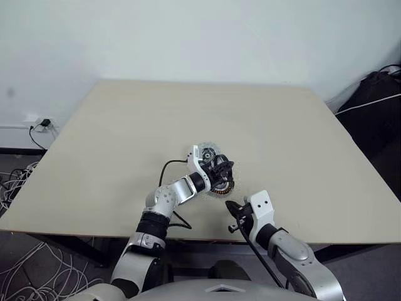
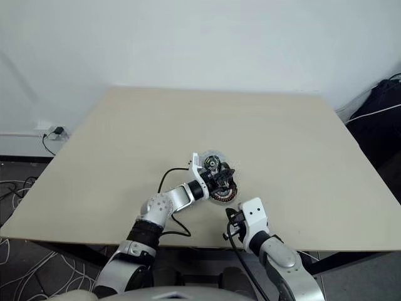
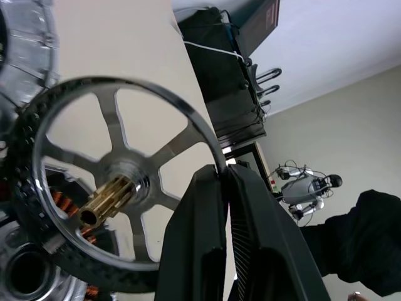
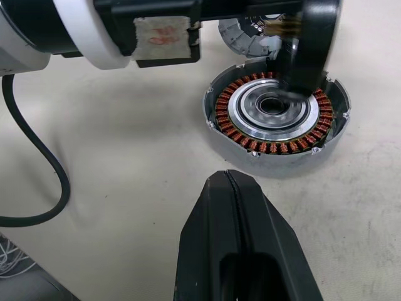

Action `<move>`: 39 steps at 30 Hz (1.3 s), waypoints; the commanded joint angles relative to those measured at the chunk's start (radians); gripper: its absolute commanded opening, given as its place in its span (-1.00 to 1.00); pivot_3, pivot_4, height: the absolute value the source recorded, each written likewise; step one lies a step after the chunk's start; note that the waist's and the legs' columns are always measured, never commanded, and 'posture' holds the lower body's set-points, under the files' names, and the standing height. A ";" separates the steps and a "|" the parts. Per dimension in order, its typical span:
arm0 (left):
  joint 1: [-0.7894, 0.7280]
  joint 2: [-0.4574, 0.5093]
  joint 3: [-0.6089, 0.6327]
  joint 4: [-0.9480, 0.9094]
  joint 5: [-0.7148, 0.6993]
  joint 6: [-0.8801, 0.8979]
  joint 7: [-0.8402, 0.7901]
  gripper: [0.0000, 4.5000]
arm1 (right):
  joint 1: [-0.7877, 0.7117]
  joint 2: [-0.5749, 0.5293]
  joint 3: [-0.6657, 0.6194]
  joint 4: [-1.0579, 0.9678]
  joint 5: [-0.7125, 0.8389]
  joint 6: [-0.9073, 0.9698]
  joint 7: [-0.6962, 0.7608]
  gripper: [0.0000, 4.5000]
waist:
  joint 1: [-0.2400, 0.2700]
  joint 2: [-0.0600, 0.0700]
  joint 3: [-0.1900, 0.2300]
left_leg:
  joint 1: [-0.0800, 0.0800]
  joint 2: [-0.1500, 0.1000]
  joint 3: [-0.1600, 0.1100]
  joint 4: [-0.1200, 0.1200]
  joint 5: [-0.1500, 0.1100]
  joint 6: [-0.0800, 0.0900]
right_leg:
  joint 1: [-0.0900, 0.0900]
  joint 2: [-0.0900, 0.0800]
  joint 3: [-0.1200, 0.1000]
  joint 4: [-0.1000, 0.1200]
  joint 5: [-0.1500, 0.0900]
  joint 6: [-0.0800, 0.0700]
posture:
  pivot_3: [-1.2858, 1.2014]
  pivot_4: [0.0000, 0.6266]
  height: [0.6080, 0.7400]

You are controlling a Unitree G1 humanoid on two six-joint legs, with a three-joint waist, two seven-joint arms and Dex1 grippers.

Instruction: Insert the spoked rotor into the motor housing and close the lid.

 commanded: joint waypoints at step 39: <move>0.072 -0.112 -0.117 -0.103 -0.086 0.049 -0.130 -0.87 | -0.003 0.020 -0.013 -0.024 -0.002 -0.024 -0.016 -1.00 | 0.000 0.006 -0.005 | 0.002 -0.001 0.001 0.001 0.000 0.002 | -0.001 -0.002 0.000 0.000 0.000 0.000 | 0.03 -1.00 1.00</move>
